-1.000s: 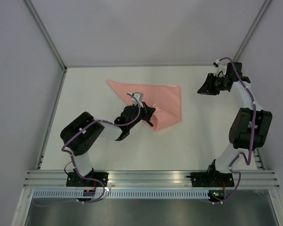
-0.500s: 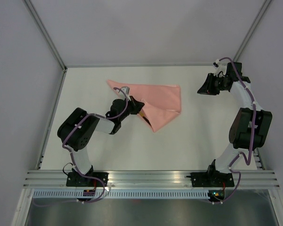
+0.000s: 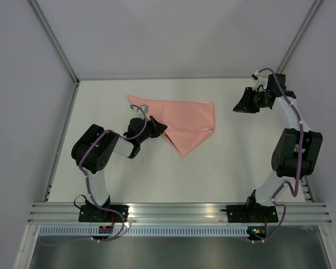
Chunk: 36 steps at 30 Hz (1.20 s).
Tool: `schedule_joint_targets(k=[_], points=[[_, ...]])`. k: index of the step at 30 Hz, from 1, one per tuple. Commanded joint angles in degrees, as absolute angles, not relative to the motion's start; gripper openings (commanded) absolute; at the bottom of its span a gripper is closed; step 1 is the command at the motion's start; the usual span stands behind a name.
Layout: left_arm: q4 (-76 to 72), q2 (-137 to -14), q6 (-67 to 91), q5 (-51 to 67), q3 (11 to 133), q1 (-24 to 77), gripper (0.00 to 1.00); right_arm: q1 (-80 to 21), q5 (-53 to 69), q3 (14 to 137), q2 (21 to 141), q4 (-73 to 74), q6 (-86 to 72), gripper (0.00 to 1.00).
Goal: Fold the napkin, place the utensils inside, and roll it up
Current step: Fold the napkin at the center of the board.
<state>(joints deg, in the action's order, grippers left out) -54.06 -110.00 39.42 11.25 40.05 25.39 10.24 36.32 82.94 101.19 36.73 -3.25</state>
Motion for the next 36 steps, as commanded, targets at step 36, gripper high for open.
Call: schedule_joint_targets(k=[36], points=[[-53.1,-112.2,46.0,12.1,42.2,21.8,0.11,9.4,35.9,82.7,99.6,35.5,-2.7,0.29]])
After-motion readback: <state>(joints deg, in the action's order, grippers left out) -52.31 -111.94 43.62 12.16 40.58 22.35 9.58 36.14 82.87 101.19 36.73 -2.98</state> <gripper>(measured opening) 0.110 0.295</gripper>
